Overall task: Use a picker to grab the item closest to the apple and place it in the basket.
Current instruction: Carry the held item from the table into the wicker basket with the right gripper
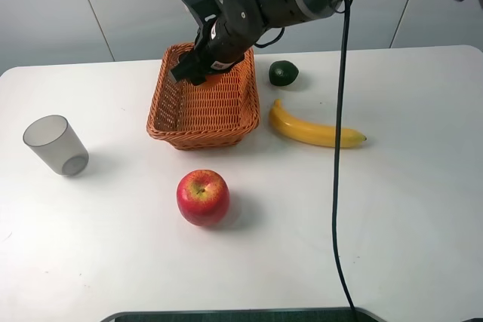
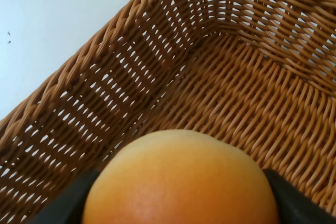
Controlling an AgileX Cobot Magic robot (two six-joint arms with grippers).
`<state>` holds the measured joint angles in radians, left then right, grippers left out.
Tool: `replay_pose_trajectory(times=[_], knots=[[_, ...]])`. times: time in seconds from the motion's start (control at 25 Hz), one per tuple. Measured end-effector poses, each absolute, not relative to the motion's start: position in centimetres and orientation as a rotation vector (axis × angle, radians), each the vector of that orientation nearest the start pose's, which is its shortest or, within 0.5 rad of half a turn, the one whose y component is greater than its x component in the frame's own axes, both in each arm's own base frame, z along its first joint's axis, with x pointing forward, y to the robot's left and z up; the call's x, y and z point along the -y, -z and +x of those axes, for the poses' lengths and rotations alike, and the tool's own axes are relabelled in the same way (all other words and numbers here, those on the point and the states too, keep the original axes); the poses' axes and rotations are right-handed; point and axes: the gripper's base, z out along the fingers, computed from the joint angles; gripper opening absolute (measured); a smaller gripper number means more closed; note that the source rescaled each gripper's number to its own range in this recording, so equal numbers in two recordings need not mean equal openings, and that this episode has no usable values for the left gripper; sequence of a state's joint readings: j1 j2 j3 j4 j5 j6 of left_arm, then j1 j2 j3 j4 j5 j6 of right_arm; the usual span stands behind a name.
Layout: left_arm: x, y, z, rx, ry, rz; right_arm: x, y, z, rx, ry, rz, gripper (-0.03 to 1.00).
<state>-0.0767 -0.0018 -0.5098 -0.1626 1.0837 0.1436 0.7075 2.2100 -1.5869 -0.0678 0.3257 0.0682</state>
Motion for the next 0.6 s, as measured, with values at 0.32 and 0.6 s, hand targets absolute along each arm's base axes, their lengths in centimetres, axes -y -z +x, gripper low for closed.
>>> replay_pose_trajectory(times=[0.32,0.6], knots=[[1.2,-27.9,-0.9,-2.035,0.153,0.236,-31.3,-14.7,36.9,-2.329,-0.281,-0.843,0.99],[1.2,-27.9,-0.9,-2.035,0.153,0.236,-30.4,-17.8,36.0,-2.394,-0.266,-0.812,1.00]])
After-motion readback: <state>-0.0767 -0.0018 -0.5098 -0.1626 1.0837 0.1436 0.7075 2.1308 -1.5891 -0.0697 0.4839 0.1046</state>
